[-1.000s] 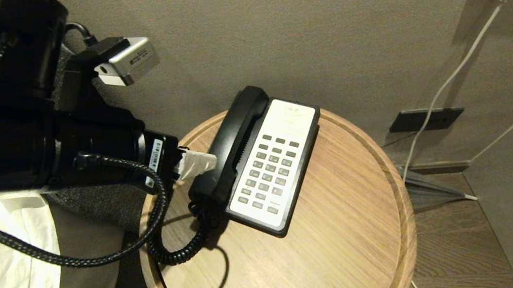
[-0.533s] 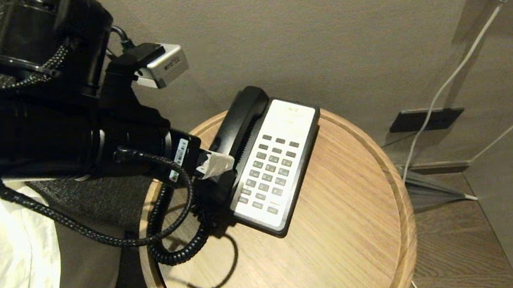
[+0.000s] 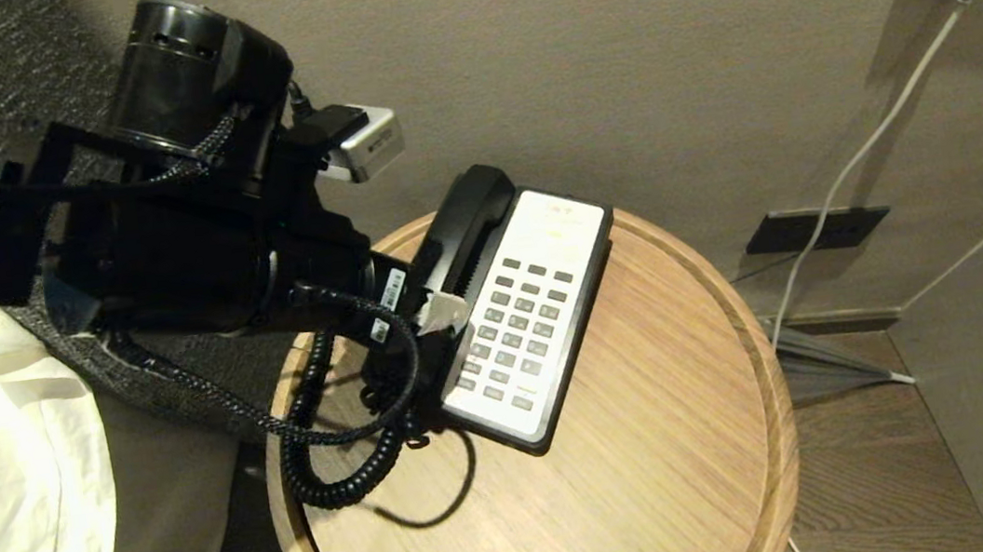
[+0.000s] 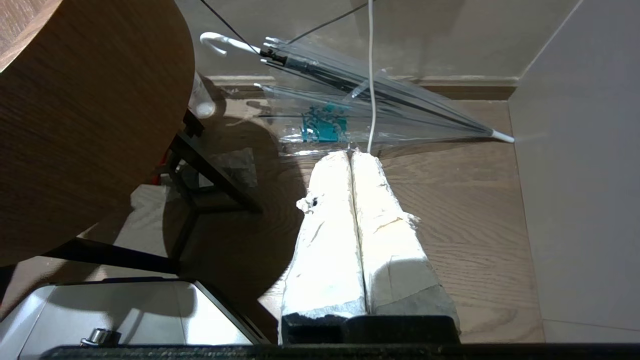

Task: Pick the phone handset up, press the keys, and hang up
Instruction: Pick up the desk phone handset

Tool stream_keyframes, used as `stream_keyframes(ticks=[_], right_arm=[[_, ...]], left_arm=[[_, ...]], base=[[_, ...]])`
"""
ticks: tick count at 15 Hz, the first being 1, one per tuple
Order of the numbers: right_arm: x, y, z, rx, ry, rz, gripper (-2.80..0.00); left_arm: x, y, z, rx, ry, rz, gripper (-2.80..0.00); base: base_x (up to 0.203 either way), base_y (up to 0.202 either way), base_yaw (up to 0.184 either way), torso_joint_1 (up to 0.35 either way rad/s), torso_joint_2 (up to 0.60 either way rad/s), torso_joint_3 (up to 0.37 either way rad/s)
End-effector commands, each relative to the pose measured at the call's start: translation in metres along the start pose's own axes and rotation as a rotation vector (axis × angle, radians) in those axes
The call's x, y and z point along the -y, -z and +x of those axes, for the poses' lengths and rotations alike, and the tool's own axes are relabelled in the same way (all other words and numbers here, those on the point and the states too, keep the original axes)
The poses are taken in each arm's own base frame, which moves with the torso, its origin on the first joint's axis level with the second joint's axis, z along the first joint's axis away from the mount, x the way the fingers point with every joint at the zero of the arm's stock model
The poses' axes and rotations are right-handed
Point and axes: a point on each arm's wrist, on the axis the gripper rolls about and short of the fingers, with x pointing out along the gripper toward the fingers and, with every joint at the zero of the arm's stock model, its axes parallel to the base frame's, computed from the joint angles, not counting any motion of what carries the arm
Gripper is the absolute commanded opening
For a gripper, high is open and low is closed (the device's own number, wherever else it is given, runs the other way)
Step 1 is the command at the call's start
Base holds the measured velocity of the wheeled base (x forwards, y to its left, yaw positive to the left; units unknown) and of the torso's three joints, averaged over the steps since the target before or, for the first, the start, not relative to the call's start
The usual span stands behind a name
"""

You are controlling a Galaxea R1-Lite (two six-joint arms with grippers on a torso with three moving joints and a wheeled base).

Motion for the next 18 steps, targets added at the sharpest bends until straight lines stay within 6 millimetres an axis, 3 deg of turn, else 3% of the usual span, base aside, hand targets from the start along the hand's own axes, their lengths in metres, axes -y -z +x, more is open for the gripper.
stream_keyframes(ticks=[1, 10, 18], right_arm=[[0.000, 0.000, 0.000, -0.002, 0.000, 0.000, -2.80], [0.000, 0.000, 0.000, -0.002, 0.000, 0.000, -2.80], [0.000, 0.000, 0.000, -0.002, 0.000, 0.001, -2.80]], left_arm=[[0.001, 0.001, 0.006, -0.014, -0.003, 0.002, -2.80], [0.007, 0.000, 0.005, -0.011, 0.011, 0.007, -2.80], [0.004, -0.011, -0.035, 0.104, -0.004, -0.039, -2.80]], base=[[0.000, 0.000, 0.000, 0.000, 0.00, 0.000], [0.000, 0.000, 0.000, 0.000, 0.00, 0.000], [0.000, 0.000, 0.000, 0.000, 0.00, 0.000]])
